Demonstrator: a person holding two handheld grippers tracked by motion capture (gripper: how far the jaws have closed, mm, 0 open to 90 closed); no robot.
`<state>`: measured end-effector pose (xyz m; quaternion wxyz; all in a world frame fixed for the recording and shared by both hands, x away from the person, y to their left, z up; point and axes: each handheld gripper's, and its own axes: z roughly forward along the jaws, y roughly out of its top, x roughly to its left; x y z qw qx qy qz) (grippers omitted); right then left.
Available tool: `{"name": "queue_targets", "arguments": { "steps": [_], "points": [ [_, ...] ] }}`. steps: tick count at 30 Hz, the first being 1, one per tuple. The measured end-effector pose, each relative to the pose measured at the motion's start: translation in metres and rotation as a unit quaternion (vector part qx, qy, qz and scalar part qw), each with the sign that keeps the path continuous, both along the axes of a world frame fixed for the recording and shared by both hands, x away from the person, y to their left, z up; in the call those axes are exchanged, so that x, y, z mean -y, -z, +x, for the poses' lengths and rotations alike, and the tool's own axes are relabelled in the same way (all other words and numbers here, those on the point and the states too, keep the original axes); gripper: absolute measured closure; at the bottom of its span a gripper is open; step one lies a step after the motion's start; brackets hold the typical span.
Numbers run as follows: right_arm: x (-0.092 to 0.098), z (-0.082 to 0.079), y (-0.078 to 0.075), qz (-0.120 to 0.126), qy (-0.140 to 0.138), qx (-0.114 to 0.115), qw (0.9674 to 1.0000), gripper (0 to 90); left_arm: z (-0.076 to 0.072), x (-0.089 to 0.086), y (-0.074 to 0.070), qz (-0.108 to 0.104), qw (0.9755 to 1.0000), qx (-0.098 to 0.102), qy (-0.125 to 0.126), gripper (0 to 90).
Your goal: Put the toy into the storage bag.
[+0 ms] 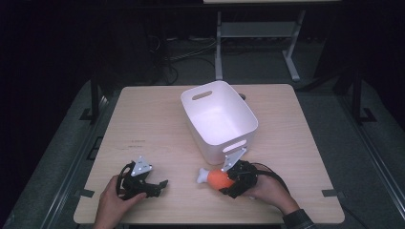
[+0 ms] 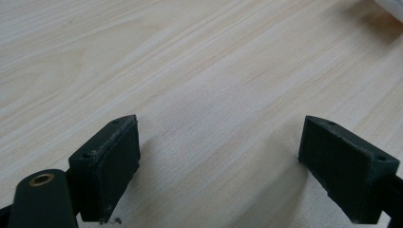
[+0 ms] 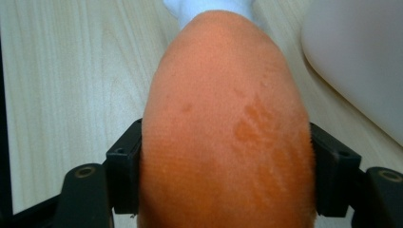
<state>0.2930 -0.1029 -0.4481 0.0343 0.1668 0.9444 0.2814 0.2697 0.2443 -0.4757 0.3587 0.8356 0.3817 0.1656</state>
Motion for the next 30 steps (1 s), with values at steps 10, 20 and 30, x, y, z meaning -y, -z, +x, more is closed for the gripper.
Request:
{"name": "queue_targets", "arguments": {
  "steps": [10, 20, 30],
  "points": [
    [0.019, -0.008, -0.005, 0.007, 0.012, -0.002, 0.9999, 27.9, 0.000, 0.000, 0.000, 0.001, 1.0000, 0.000, 0.001, 12.8],
    [0.042, -0.019, -0.006, 0.007, 0.029, -0.004, 0.9995, 27.9, 0.000, 0.000, 0.000, 0.001, 1.0000, 0.000, 0.001, 12.8],
    [0.071, -0.023, -0.008, 0.011, 0.066, -0.007, 0.9978, 27.7, 0.000, 0.000, 0.000, 0.001, 1.0000, 0.000, 0.001, 12.8]
  ]
}}
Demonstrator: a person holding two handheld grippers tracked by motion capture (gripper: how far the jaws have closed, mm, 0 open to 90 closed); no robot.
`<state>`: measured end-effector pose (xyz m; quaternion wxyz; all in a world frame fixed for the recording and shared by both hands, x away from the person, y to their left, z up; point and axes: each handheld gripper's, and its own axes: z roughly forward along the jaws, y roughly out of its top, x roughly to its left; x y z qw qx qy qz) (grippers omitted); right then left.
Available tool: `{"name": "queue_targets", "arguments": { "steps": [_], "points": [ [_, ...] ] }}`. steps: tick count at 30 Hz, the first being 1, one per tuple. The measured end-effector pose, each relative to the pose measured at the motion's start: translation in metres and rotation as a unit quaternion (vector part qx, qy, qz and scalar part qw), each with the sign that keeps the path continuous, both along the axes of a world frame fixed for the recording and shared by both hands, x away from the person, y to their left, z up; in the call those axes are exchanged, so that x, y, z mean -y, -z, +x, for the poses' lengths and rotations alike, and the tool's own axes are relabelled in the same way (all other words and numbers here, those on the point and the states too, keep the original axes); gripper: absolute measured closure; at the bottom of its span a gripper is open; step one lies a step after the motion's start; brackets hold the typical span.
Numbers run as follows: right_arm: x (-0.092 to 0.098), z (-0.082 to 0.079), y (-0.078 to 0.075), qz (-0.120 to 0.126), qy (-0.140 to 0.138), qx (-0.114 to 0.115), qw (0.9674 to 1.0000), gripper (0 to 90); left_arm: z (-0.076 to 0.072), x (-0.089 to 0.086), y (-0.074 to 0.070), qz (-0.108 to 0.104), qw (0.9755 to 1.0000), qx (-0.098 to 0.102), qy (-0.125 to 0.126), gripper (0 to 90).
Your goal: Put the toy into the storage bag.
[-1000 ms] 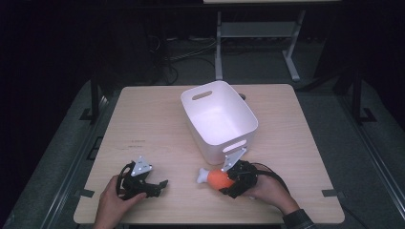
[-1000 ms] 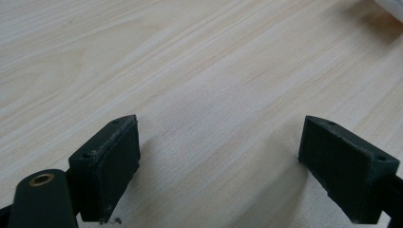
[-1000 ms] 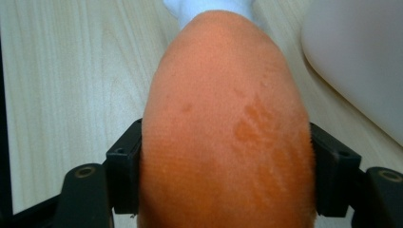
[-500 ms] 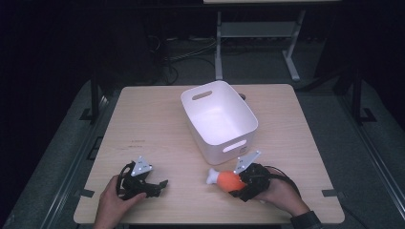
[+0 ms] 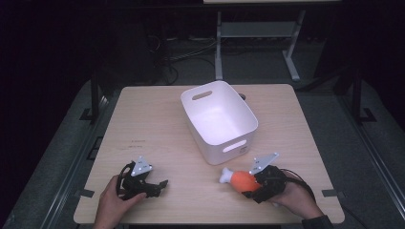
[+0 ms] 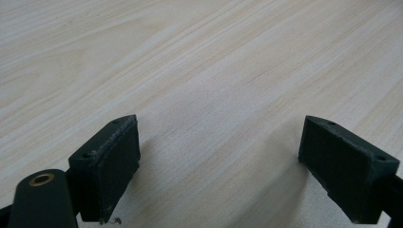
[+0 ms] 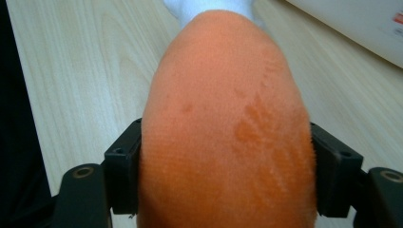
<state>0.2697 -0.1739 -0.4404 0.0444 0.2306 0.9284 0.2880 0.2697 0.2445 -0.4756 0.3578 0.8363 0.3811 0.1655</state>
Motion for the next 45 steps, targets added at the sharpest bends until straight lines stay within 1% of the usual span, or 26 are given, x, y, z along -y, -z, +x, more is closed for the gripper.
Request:
{"name": "queue_targets", "arguments": {
  "steps": [2, 6, 8, 9, 12, 20, 21, 22, 26, 29, 31, 34, 35, 36, 37, 45],
  "points": [
    [0.008, -0.001, 0.000, -0.001, 0.011, 0.000, 0.9999, 27.6, 0.000, 0.000, 0.000, 0.000, 1.0000, 0.000, 0.000, 12.8],
    [0.016, -0.001, 0.000, -0.004, 0.022, 0.001, 0.9998, 27.6, 0.000, 0.000, 0.000, 0.000, 1.0000, 0.000, 0.000, 12.8],
    [0.024, -0.002, -0.001, -0.001, 0.033, 0.001, 0.9994, 27.6, 0.000, 0.000, 0.000, 0.000, 1.0000, 0.000, 0.000, 12.8],
    [0.024, -0.002, -0.001, -0.001, 0.033, 0.001, 0.9994, 27.6, 0.000, 0.000, 0.000, 0.000, 1.0000, 0.000, 0.000, 12.8],
    [0.035, -0.001, -0.002, 0.002, 0.048, 0.003, 0.9989, 27.7, 0.000, 0.000, 0.000, 0.000, 1.0000, 0.000, 0.000, 12.8],
    [0.049, 0.003, -0.001, 0.001, 0.068, 0.004, 0.9976, 27.5, 0.000, 0.000, 0.000, 0.000, 1.0000, 0.000, 0.000, 12.8],
    [0.054, 0.005, -0.002, 0.001, 0.077, 0.005, 0.9970, 27.5, 0.000, 0.000, 0.000, 0.000, 1.0000, 0.000, 0.000, 12.8],
    [0.054, 0.005, -0.002, 0.001, 0.077, 0.005, 0.9970, 27.5, 0.000, 0.000, 0.000, 0.000, 1.0000, 0.000, 0.000, 12.8],
    [0.064, 0.009, -0.001, 0.004, 0.098, 0.009, 0.9952, 27.4, 0.000, 0.000, 0.000, 0.000, 1.0000, 0.000, 0.000, 12.8],
    [0.070, 0.012, -0.001, 0.004, 0.107, 0.010, 0.9942, 27.3, 0.000, 0.000, 0.000, 0.000, 1.0000, 0.000, 0.000, 12.8],
    [0.076, 0.016, -0.002, 0.009, 0.119, 0.012, 0.9927, 27.0, 0.000, 0.000, 0.000, 0.000, 1.0000, 0.000, 0.000, 12.8],
    [0.080, 0.019, -0.003, 0.012, 0.125, 0.014, 0.9919, 26.8, 0.000, 0.000, 0.000, 0.000, 1.0000, 0.000, 0.000, 12.8],
    [0.084, 0.022, -0.004, 0.014, 0.132, 0.014, 0.9910, 26.8, 0.000, 0.000, 0.000, 0.000, 1.0000, 0.000, 0.000, 12.8],
    [0.084, 0.022, -0.004, 0.014, 0.132, 0.014, 0.9910, 26.8, 0.000, 0.000, 0.000, 0.000, 1.0000, 0.000, 0.000, 12.8],
    [0.088, 0.024, -0.006, 0.018, 0.139, 0.013, 0.9900, 26.8, 0.000, 0.000, 0.000, 0.000, 1.0000, 0.000, 0.000, 12.8],
    [0.095, 0.034, -0.013, 0.024, 0.151, 0.016, 0.9881, 26.7, 0.000, 0.000, 0.000, 0.000, 1.0000, 0.000, 0.000, 12.8]
  ]
}}
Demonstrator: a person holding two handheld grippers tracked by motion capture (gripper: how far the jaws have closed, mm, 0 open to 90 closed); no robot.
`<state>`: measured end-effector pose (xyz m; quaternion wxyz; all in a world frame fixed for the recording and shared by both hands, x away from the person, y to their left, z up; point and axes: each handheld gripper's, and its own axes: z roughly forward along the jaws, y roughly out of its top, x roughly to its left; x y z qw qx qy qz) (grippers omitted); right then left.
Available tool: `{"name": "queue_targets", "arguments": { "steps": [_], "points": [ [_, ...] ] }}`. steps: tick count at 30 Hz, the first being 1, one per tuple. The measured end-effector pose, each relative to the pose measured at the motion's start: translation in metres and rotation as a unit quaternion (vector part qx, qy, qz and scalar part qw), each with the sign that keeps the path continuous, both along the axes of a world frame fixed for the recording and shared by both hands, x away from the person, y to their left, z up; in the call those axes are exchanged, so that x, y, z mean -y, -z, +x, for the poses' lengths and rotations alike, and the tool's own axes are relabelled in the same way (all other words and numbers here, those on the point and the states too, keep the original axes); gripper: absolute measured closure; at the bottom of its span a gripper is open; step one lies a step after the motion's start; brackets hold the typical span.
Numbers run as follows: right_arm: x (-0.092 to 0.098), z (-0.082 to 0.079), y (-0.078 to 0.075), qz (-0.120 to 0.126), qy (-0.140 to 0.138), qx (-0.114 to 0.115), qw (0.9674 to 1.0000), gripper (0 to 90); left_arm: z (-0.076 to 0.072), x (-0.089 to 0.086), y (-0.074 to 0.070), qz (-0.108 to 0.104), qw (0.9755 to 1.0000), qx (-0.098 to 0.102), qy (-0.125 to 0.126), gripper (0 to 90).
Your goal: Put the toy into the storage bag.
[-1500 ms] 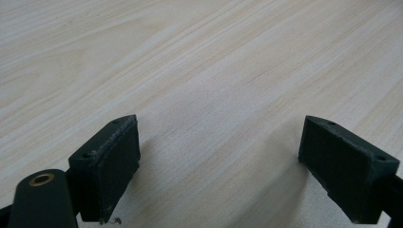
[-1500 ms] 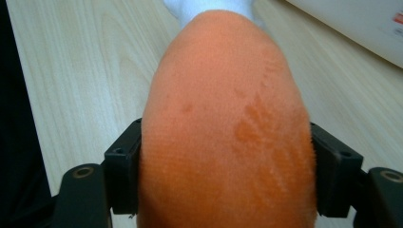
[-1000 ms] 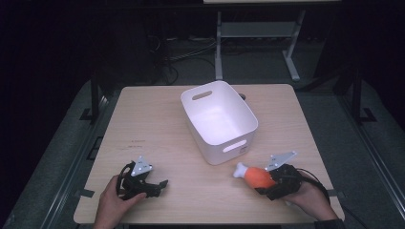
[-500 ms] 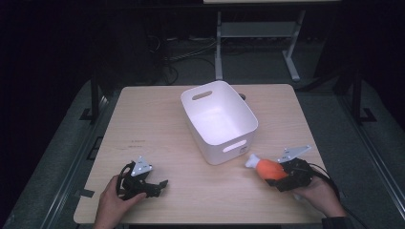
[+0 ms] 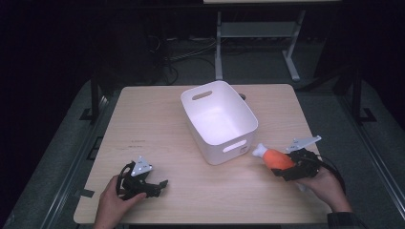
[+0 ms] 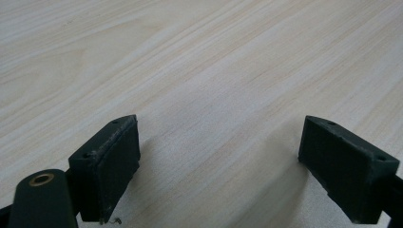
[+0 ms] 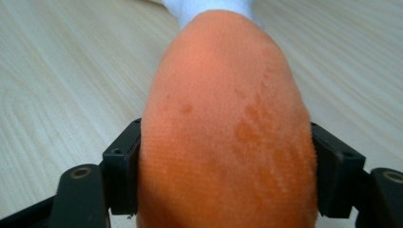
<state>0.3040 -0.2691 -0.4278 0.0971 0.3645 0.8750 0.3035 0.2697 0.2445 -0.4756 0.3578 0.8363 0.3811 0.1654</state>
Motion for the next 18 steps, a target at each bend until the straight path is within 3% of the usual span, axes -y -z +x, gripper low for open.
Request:
{"name": "queue_targets", "arguments": {
  "steps": [18],
  "points": [
    [0.007, 0.020, -0.034, 0.002, 0.011, 0.016, 0.9998, 26.4, 0.000, 0.000, 0.000, 0.000, 1.0000, -0.001, 0.000, 12.7]
  ]
}}
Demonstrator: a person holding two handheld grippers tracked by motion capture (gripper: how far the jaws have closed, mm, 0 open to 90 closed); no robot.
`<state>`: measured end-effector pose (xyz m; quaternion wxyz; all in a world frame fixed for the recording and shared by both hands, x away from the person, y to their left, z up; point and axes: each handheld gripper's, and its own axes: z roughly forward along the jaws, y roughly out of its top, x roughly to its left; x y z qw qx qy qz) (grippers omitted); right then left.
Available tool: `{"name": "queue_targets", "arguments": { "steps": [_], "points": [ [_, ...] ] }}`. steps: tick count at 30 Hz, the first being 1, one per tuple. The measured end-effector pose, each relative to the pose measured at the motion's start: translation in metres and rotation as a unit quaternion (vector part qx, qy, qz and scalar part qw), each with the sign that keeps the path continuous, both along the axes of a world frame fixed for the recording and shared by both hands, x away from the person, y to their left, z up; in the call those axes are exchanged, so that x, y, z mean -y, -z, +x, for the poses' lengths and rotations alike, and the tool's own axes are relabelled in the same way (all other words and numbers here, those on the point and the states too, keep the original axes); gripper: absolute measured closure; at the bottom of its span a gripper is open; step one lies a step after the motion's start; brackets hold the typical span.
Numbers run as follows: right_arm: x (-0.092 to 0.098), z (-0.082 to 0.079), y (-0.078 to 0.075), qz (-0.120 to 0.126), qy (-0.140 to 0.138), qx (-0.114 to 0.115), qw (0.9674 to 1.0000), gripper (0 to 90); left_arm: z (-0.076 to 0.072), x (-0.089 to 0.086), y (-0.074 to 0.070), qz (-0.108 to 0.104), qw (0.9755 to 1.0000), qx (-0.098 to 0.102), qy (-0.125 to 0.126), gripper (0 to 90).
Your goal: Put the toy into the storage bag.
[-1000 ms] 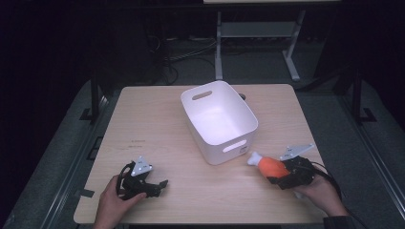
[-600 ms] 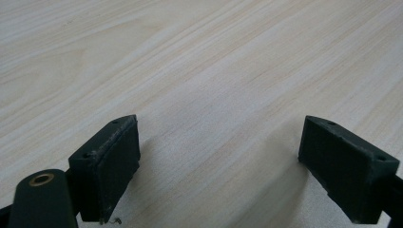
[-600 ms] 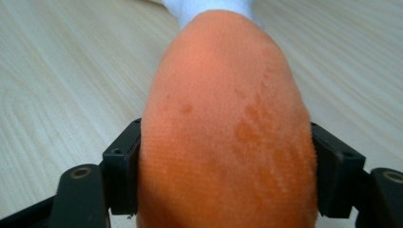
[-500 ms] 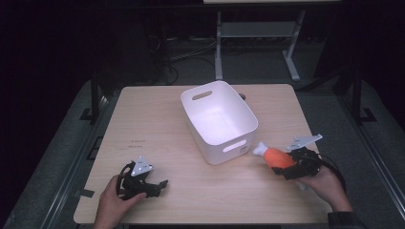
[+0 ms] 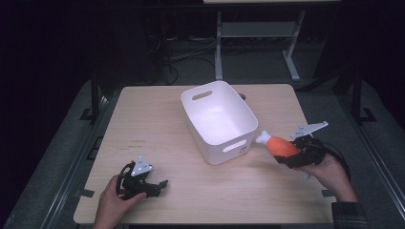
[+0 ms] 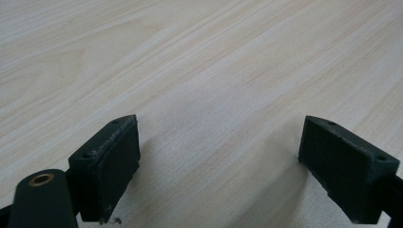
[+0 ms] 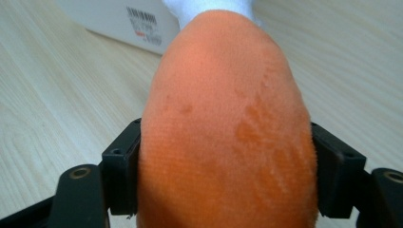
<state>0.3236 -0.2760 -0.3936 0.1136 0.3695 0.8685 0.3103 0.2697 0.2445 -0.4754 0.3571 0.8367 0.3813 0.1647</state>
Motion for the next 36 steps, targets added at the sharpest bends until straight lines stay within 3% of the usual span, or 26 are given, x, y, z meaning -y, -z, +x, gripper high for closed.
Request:
{"name": "queue_targets", "arguments": {
  "steps": [6, 25, 36],
  "points": [
    [0.001, 0.005, -0.016, 0.002, -0.003, 0.008, 1.0000, 26.4, 0.000, 0.000, 0.000, 0.001, 1.0000, 0.000, 0.000, 12.7],
    [0.004, 0.015, -0.046, 0.022, 0.001, 0.018, 0.9996, 26.2, 0.000, 0.000, 0.000, -0.001, 1.0000, 0.000, -0.001, 12.8],
    [-0.008, 0.027, -0.065, 0.026, -0.011, 0.026, 0.9993, 26.2, 0.000, 0.000, 0.000, -0.001, 1.0000, 0.001, -0.001, 12.7]
  ]
}}
